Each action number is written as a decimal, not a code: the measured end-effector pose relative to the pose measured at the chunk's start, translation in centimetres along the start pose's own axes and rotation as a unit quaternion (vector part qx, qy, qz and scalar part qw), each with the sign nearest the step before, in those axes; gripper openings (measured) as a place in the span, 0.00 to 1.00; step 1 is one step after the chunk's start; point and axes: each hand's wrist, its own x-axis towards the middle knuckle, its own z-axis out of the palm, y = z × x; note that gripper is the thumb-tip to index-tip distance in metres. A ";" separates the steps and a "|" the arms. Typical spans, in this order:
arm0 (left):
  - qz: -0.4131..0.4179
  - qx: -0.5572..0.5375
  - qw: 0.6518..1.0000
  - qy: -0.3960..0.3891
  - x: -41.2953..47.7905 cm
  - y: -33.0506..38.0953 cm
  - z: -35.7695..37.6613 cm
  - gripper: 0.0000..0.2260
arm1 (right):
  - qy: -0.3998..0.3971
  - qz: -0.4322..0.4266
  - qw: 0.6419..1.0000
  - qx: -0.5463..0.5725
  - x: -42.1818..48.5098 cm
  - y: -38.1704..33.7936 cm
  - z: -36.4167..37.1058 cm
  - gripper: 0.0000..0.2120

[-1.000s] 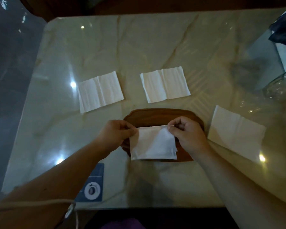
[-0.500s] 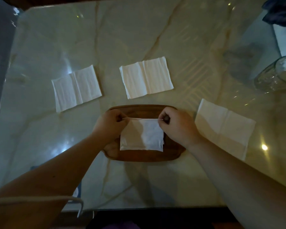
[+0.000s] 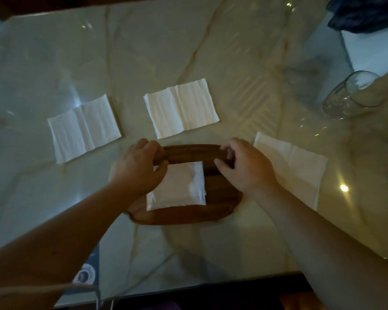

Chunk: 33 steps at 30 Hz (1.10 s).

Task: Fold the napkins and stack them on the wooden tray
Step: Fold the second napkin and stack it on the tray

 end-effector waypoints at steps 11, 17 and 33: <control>0.142 -0.004 0.986 -0.085 8.3 13.5 3.2 0.11 | 0.143 0.284 0.948 0.004 -9.2 12.6 -7.7 0.10; 0.192 0.031 0.969 -0.151 11.7 18.2 6.4 0.15 | 0.112 0.381 0.918 -0.007 -12.0 14.1 -7.7 0.15; 0.224 0.261 0.911 -0.226 11.2 19.2 8.6 0.09 | 0.118 0.305 0.945 -0.002 -11.0 14.7 -8.1 0.08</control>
